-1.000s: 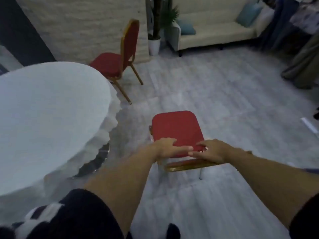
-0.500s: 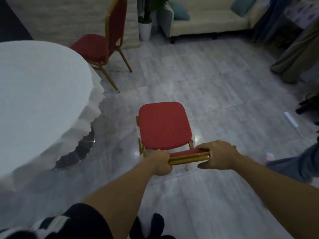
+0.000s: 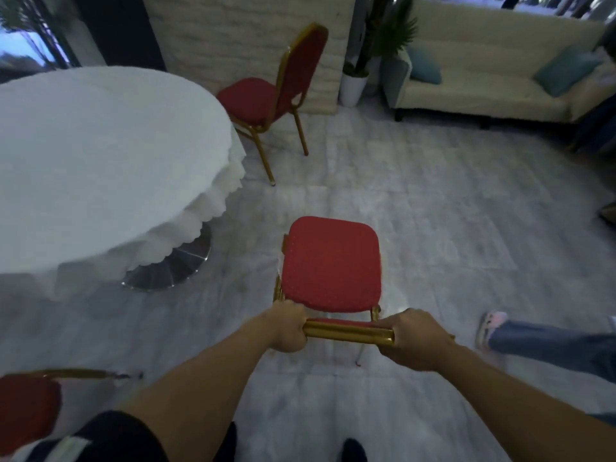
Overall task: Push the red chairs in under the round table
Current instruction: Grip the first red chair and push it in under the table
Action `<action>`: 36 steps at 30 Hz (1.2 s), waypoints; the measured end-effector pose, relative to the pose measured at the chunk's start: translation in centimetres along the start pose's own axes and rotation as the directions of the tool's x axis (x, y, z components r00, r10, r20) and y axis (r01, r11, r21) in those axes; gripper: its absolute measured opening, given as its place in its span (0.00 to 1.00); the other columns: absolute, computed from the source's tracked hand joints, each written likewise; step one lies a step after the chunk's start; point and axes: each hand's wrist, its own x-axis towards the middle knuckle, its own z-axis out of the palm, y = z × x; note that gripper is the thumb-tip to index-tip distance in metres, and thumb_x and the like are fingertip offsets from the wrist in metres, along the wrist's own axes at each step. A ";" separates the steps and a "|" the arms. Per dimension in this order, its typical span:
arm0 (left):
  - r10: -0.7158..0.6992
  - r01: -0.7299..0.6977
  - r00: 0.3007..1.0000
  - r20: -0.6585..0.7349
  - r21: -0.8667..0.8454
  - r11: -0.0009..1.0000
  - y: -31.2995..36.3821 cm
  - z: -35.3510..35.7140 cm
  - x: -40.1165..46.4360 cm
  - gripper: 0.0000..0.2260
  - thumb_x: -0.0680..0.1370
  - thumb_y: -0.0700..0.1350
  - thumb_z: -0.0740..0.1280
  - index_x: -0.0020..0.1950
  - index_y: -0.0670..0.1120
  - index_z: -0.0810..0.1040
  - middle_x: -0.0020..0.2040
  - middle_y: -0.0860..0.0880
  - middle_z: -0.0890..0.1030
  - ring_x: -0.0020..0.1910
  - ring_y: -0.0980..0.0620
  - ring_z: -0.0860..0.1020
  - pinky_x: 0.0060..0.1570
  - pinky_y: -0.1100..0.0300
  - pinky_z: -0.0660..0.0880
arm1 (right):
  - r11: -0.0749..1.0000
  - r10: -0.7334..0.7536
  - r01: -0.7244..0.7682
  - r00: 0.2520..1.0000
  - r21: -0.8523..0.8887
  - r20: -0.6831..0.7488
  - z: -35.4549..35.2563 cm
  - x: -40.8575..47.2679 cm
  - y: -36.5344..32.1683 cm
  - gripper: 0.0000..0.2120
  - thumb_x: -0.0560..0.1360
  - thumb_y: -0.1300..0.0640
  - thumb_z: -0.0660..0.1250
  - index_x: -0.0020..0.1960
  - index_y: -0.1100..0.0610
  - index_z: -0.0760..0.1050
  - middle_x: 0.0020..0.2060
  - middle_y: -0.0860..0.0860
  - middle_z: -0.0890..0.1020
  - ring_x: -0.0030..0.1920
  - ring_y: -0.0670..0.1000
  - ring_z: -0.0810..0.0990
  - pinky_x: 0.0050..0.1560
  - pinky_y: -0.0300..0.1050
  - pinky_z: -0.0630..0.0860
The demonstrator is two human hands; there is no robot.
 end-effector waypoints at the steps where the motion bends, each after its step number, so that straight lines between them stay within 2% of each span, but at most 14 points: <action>1: -0.034 0.034 0.999 -0.020 0.009 0.999 0.8 0.1 -0.1 0.09 0.74 0.42 0.64 0.49 0.40 0.79 0.45 0.42 0.80 0.43 0.43 0.80 0.42 0.53 0.79 | 1.000 -0.024 0.024 1.000 -0.013 -0.001 -0.3 0.2 0.7 0.15 0.79 0.46 0.68 0.63 0.42 0.84 0.44 0.47 0.88 0.41 0.50 0.85 0.45 0.44 0.81; 3: -0.102 0.101 0.994 -0.038 -0.028 0.994 2.4 0.7 -0.6 0.07 0.75 0.42 0.64 0.49 0.40 0.77 0.45 0.43 0.79 0.43 0.43 0.78 0.42 0.53 0.78 | 0.996 -0.080 0.081 0.996 -0.038 0.028 -1.3 0.6 1.8 0.15 0.79 0.47 0.68 0.64 0.41 0.84 0.43 0.47 0.87 0.40 0.50 0.84 0.45 0.44 0.81; 5: -0.165 0.161 0.985 -0.053 -0.074 0.984 4.3 1.6 -1.0 0.03 0.75 0.41 0.65 0.44 0.42 0.76 0.44 0.42 0.80 0.43 0.43 0.79 0.44 0.53 0.79 | 0.990 -0.118 0.123 0.991 -0.066 0.067 -2.1 0.7 2.9 0.16 0.79 0.48 0.68 0.66 0.38 0.82 0.41 0.46 0.85 0.40 0.50 0.84 0.45 0.45 0.80; 7: -0.219 0.211 0.973 -0.080 -0.098 0.973 6.4 2.5 -1.7 0.11 0.77 0.40 0.65 0.35 0.44 0.69 0.36 0.47 0.74 0.37 0.47 0.75 0.40 0.57 0.72 | 0.979 -0.164 0.174 0.982 -0.108 0.096 -3.3 1.2 4.0 0.17 0.79 0.48 0.68 0.66 0.37 0.82 0.42 0.45 0.86 0.41 0.51 0.84 0.44 0.45 0.79; 9: -0.270 0.255 0.959 -0.089 -0.148 0.955 7.8 3.5 -2.2 0.15 0.78 0.40 0.64 0.33 0.47 0.64 0.34 0.49 0.71 0.33 0.51 0.70 0.39 0.59 0.67 | 0.955 -0.216 0.237 0.968 -0.181 0.125 -4.4 1.9 4.3 0.17 0.79 0.48 0.67 0.66 0.37 0.82 0.45 0.46 0.87 0.43 0.51 0.85 0.41 0.44 0.77; 12: -0.308 0.284 0.948 -0.076 -0.229 0.931 8.0 4.9 -2.7 0.13 0.76 0.40 0.64 0.35 0.47 0.64 0.44 0.41 0.80 0.40 0.47 0.74 0.36 0.58 0.67 | 0.899 -0.295 0.328 0.943 -0.289 0.152 -6.2 3.5 3.4 0.17 0.79 0.47 0.67 0.66 0.37 0.81 0.49 0.46 0.87 0.47 0.50 0.85 0.33 0.40 0.68; 14: -0.343 0.316 0.937 -0.070 -0.254 0.914 7.6 5.1 -3.3 0.07 0.76 0.42 0.65 0.39 0.46 0.69 0.47 0.41 0.81 0.43 0.43 0.78 0.38 0.57 0.70 | 0.864 -0.360 0.389 0.921 -0.320 0.146 -6.9 5.1 2.4 0.18 0.79 0.47 0.68 0.67 0.35 0.81 0.49 0.45 0.88 0.48 0.50 0.86 0.37 0.42 0.70; 16: -0.362 0.336 0.931 -0.050 -0.271 0.902 6.9 4.8 -3.9 0.04 0.76 0.43 0.65 0.44 0.45 0.71 0.45 0.44 0.79 0.45 0.42 0.80 0.41 0.57 0.74 | 0.830 -0.423 0.444 0.896 -0.336 0.139 -7.4 7.0 1.0 0.19 0.77 0.48 0.70 0.66 0.34 0.82 0.49 0.45 0.88 0.48 0.51 0.86 0.42 0.44 0.76; 19: -0.407 0.382 0.913 -0.005 -0.338 0.860 4.7 4.0 -4.3 0.03 0.75 0.43 0.66 0.46 0.45 0.73 0.43 0.47 0.77 0.44 0.43 0.80 0.41 0.56 0.75 | 0.790 -0.490 0.504 0.861 -0.348 0.134 -8.1 10.4 -1.2 0.19 0.74 0.48 0.71 0.63 0.35 0.84 0.47 0.46 0.89 0.47 0.52 0.86 0.42 0.44 0.75; 22: -0.451 0.428 0.892 0.029 -0.370 0.824 1.6 2.5 -4.4 0.07 0.75 0.45 0.66 0.51 0.44 0.75 0.45 0.46 0.77 0.47 0.42 0.80 0.44 0.54 0.77 | 0.758 -0.531 0.550 0.833 -0.351 0.157 -9.1 14.1 -3.7 0.18 0.73 0.49 0.71 0.62 0.37 0.85 0.46 0.46 0.88 0.46 0.52 0.85 0.41 0.43 0.72; 28: -0.532 0.497 0.846 0.044 -0.427 0.755 -5.8 -0.7 -4.7 0.09 0.74 0.44 0.65 0.53 0.50 0.72 0.48 0.47 0.77 0.51 0.43 0.80 0.47 0.51 0.77 | 0.738 -0.548 0.574 0.817 -0.353 0.183 -10.6 21.4 -8.8 0.13 0.75 0.48 0.68 0.56 0.44 0.86 0.43 0.47 0.87 0.42 0.52 0.85 0.43 0.45 0.81; 32: -0.577 0.535 0.816 0.041 -0.434 0.725 -10.8 -2.9 -4.8 0.18 0.74 0.43 0.64 0.64 0.49 0.76 0.55 0.43 0.80 0.56 0.42 0.79 0.54 0.50 0.77 | 0.729 -0.572 0.597 0.800 -0.334 0.181 -12.4 25.8 -12.5 0.14 0.75 0.49 0.67 0.58 0.41 0.86 0.44 0.47 0.88 0.44 0.52 0.86 0.44 0.47 0.83; 34: -0.598 0.555 0.800 0.047 -0.437 0.708 -13.4 -4.1 -4.9 0.17 0.74 0.43 0.64 0.63 0.47 0.75 0.55 0.43 0.78 0.55 0.43 0.79 0.54 0.50 0.78 | 0.731 -0.581 0.607 0.793 -0.311 0.183 -13.2 27.8 -14.4 0.15 0.75 0.50 0.68 0.58 0.39 0.86 0.42 0.46 0.87 0.43 0.51 0.85 0.45 0.48 0.83; 36: -0.605 0.564 0.793 0.065 -0.451 0.691 -15.1 -5.6 -5.1 0.11 0.75 0.43 0.64 0.58 0.46 0.73 0.53 0.45 0.77 0.51 0.45 0.78 0.53 0.50 0.78 | 0.724 -0.600 0.627 0.778 -0.287 0.185 -14.3 29.2 -15.8 0.15 0.75 0.51 0.68 0.58 0.38 0.86 0.41 0.46 0.87 0.42 0.50 0.84 0.44 0.47 0.82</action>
